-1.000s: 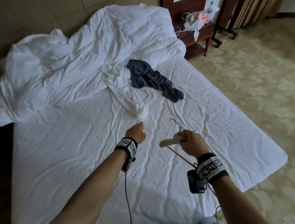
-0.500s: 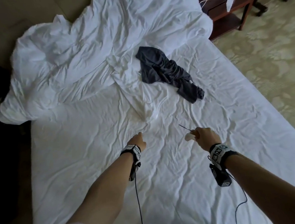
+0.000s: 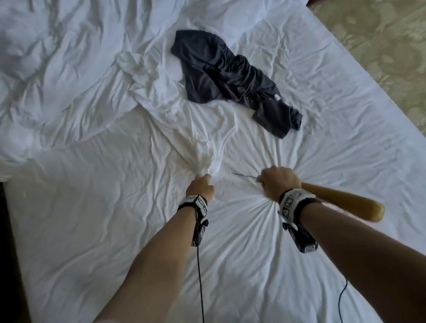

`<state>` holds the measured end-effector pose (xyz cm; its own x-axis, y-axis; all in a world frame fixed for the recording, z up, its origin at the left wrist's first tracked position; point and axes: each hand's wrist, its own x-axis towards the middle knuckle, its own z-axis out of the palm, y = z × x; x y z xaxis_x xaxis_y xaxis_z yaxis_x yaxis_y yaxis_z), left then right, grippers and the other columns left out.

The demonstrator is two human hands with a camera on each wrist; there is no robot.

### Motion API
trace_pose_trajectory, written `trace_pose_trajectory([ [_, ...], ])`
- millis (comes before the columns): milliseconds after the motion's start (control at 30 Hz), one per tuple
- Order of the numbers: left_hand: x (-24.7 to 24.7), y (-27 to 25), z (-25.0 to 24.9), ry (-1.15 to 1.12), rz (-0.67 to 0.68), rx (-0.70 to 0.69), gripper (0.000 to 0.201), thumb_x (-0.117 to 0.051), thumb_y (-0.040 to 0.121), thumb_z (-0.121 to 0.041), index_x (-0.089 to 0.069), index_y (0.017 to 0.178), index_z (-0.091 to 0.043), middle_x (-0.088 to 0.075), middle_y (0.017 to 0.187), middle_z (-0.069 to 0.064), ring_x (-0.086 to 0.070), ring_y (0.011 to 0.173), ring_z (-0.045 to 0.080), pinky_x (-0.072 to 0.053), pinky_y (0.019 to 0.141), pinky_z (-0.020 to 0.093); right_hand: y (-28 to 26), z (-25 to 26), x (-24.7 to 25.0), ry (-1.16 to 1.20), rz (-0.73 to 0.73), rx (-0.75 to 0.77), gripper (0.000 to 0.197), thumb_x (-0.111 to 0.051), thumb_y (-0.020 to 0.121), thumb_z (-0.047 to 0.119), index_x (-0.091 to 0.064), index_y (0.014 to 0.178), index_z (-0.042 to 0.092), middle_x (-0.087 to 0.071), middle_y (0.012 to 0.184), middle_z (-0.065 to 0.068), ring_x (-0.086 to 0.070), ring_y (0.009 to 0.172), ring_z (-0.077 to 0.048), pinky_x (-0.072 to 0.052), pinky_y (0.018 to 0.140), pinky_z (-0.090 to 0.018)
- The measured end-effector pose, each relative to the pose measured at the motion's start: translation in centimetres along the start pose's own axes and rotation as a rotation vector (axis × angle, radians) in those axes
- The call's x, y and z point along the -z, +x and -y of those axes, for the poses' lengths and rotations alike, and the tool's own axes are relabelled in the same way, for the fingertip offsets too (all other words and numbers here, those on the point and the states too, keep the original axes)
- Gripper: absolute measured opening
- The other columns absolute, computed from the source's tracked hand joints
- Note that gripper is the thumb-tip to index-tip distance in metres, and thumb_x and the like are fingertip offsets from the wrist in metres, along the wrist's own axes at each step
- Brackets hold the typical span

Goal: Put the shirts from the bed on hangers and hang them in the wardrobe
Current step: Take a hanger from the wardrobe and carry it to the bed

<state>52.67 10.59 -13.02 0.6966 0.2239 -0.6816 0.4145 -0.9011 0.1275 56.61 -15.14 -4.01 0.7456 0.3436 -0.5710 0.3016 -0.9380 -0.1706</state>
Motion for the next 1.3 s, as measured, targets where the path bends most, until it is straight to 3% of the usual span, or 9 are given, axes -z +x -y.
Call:
trace_pose_trajectory([
  [267, -2.5, 3.7, 1.6, -0.110, 0.069, -0.057, 0.059, -0.052, 0.101, -0.020, -0.040, 0.159, -0.024, -0.004, 0.174, 0.004, -0.050, 0.141, 0.023, -0.048, 0.105, 0.033, 4.1, 0.4, 3.0, -0.026, 0.008, -0.043, 0.020, -0.056, 0.092, 0.019, -0.049, 0.073, 0.016, -0.055, 0.078, -0.002, -0.052, 0.071, -0.028, -0.040, 0.067, -0.034],
  [333, -2.7, 3.7, 1.7, -0.136, 0.044, -0.075, 0.058, -0.052, 0.101, -0.016, -0.041, 0.157, -0.013, -0.022, 0.171, 0.006, -0.043, 0.146, 0.023, -0.041, 0.113, 0.033, 4.3, 0.6, 3.2, -0.048, 0.034, -0.027, 0.027, -0.056, 0.089, 0.016, -0.041, 0.067, 0.018, -0.048, 0.070, 0.001, -0.051, 0.070, -0.027, -0.041, 0.066, -0.033],
  [433, -3.3, 3.7, 2.1, -0.216, -0.101, -0.052, 0.030, -0.057, 0.096, -0.013, -0.070, 0.120, 0.000, -0.065, 0.135, 0.013, -0.063, 0.121, 0.029, -0.051, 0.101, 0.036, 4.6, 1.1, 3.4, -0.047, 0.046, -0.014, 0.027, -0.056, 0.087, 0.017, -0.040, 0.065, 0.018, -0.046, 0.068, 0.001, -0.053, 0.069, -0.028, -0.043, 0.065, -0.033],
  [633, -2.6, 1.6, 1.2, -0.397, -0.180, -0.055, 0.015, -0.066, 0.086, -0.015, -0.077, 0.093, -0.008, -0.076, 0.093, 0.004, -0.072, 0.092, 0.021, -0.055, 0.077, 0.026, 4.6, 0.7, 3.0, -0.053, 0.021, -0.020, 0.014, -0.052, 0.086, 0.020, -0.055, 0.074, 0.015, -0.060, 0.074, -0.001, -0.058, 0.066, -0.028, -0.049, 0.066, -0.034],
  [767, -2.8, -1.1, 0.9, -0.471, -0.164, 0.010, 0.032, -0.071, 0.086, -0.012, -0.051, 0.111, -0.009, -0.065, 0.094, 0.002, -0.066, 0.087, 0.025, -0.054, 0.078, 0.034, 4.2, 0.7, 2.4, -0.073, -0.007, -0.025, 0.017, -0.052, 0.087, 0.020, -0.058, 0.073, 0.015, -0.061, 0.071, 0.000, -0.058, 0.062, -0.026, -0.048, 0.064, -0.032],
  [967, -4.5, -5.4, 2.7, -0.387, -0.027, 0.324, 0.051, -0.050, 0.099, -0.012, -0.040, 0.149, -0.002, -0.061, 0.136, 0.021, -0.062, 0.121, 0.039, -0.054, 0.097, 0.041, 2.6, 1.3, 1.8, -0.123, -0.018, 0.022, 0.028, -0.057, 0.091, 0.018, -0.043, 0.066, 0.019, -0.048, 0.067, 0.003, -0.051, 0.064, -0.024, -0.044, 0.064, -0.033],
  [1033, -4.6, -7.0, 3.6, -0.424, 0.097, 0.315, 0.044, -0.049, 0.099, -0.013, -0.056, 0.141, -0.006, -0.066, 0.130, 0.017, -0.065, 0.114, 0.036, -0.054, 0.093, 0.036, 1.9, 1.7, 1.7, -0.145, -0.028, 0.049, 0.030, -0.058, 0.092, 0.018, -0.042, 0.067, 0.019, -0.049, 0.070, 0.002, -0.052, 0.069, -0.026, -0.045, 0.065, -0.034],
  [1167, -4.0, -10.8, 4.4, -0.504, 0.197, 0.297, 0.036, -0.047, 0.099, -0.020, -0.066, 0.128, -0.011, -0.066, 0.093, 0.007, -0.057, 0.069, 0.023, -0.043, 0.055, 0.025, 0.0, 1.6, 1.3, -0.128, -0.037, 0.065, 0.030, -0.061, 0.096, 0.023, -0.051, 0.068, 0.023, -0.051, 0.071, 0.004, -0.061, 0.075, -0.028, -0.050, 0.068, -0.034],
  [1300, -2.7, -14.7, 4.0, -0.593, 0.066, 0.311, 0.043, -0.044, 0.097, -0.026, -0.065, 0.124, 0.000, -0.070, 0.110, 0.023, -0.068, 0.092, 0.038, -0.052, 0.071, 0.035, -3.2, 1.1, 0.4, -0.122, -0.053, 0.085, 0.028, -0.054, 0.105, 0.040, -0.063, 0.091, 0.017, -0.070, 0.090, -0.003, -0.071, 0.087, -0.028, -0.051, 0.072, -0.036],
])
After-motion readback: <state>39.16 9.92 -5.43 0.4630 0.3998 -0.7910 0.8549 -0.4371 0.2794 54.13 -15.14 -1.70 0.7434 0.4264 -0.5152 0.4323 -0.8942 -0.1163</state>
